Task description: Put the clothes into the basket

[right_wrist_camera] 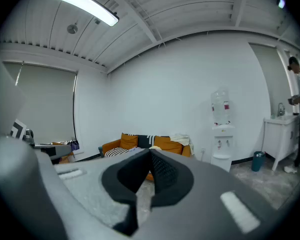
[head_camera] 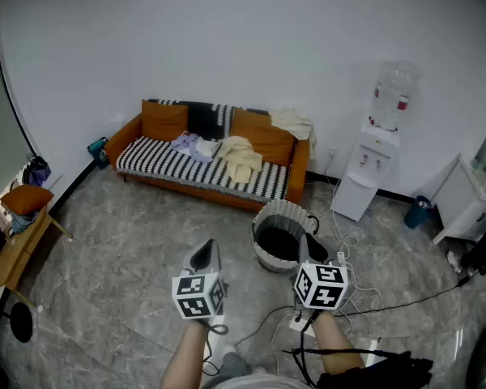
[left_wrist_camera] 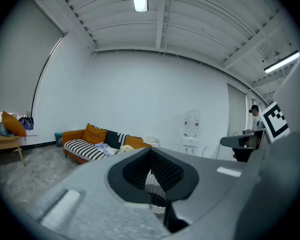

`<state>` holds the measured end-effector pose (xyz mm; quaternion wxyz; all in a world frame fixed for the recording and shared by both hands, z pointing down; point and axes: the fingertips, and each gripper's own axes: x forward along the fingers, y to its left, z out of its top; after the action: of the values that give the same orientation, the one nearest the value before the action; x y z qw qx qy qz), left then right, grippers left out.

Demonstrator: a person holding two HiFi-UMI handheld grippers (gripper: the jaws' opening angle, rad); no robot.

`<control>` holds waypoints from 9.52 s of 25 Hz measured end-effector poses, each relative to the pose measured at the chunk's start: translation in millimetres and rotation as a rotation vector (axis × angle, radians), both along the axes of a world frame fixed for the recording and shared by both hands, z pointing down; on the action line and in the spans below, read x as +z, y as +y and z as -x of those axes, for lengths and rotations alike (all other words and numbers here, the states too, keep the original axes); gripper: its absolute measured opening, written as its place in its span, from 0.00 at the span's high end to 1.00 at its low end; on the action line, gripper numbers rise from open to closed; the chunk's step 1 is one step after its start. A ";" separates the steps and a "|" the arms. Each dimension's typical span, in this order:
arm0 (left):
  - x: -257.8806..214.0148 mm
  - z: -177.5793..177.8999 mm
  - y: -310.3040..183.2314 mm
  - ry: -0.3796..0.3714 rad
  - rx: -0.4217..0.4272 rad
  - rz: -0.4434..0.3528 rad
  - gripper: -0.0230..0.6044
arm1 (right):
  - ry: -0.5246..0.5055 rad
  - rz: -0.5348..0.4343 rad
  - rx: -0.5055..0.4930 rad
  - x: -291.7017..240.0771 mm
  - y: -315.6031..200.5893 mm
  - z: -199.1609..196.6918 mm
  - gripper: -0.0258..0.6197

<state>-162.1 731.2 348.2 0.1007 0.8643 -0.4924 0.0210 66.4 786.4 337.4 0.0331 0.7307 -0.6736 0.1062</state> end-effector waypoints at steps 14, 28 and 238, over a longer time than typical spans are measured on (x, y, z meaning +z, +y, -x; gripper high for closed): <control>-0.9 17.0 -39.6 -0.005 -0.004 -0.019 0.96 | -0.053 -0.002 -0.010 5.5 -41.9 15.2 0.96; 11.2 55.7 -132.9 -0.006 0.021 0.015 0.96 | -0.112 0.050 0.062 22.7 -117.1 36.9 0.96; 318.6 23.9 -1292.5 -0.551 0.014 0.343 0.89 | -0.188 0.520 -0.124 319.1 -1136.8 -19.9 0.96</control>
<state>-186.0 -561.3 666.8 0.1076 0.7999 -0.4845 0.3373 86.3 -350.4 656.5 0.1634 0.6420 -0.6672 0.3405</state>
